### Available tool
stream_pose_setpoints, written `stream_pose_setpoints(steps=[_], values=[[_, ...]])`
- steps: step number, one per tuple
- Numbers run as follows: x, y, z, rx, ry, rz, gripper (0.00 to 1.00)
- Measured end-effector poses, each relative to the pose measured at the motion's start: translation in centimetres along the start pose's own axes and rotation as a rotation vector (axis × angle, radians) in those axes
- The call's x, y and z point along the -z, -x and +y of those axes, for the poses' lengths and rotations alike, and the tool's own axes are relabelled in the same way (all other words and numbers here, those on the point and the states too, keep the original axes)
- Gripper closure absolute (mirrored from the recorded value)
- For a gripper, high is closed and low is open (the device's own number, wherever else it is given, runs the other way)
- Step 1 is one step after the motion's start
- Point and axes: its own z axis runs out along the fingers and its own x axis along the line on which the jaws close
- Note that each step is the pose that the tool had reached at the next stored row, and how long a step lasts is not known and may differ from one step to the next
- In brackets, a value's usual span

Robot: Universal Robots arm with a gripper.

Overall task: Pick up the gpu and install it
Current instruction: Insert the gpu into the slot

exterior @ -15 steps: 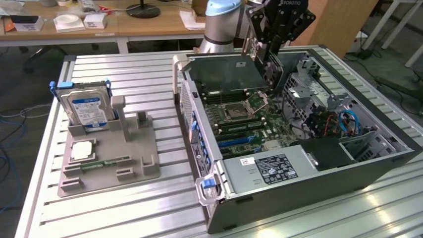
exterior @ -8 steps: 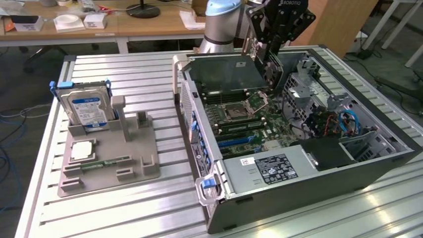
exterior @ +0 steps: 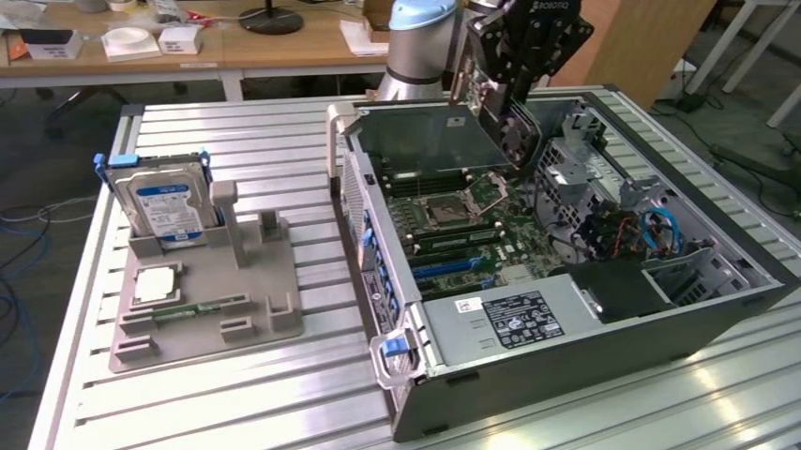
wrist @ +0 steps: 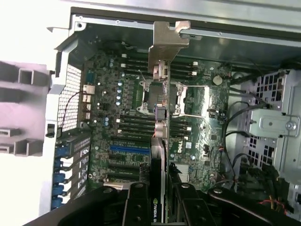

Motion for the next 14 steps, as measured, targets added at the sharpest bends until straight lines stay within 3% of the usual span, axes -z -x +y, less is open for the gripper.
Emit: stream_pose_setpoints(steps=[14], values=[[-0.11,-0.02,0.00,0.228,-0.0004,0.0075,0.74]])
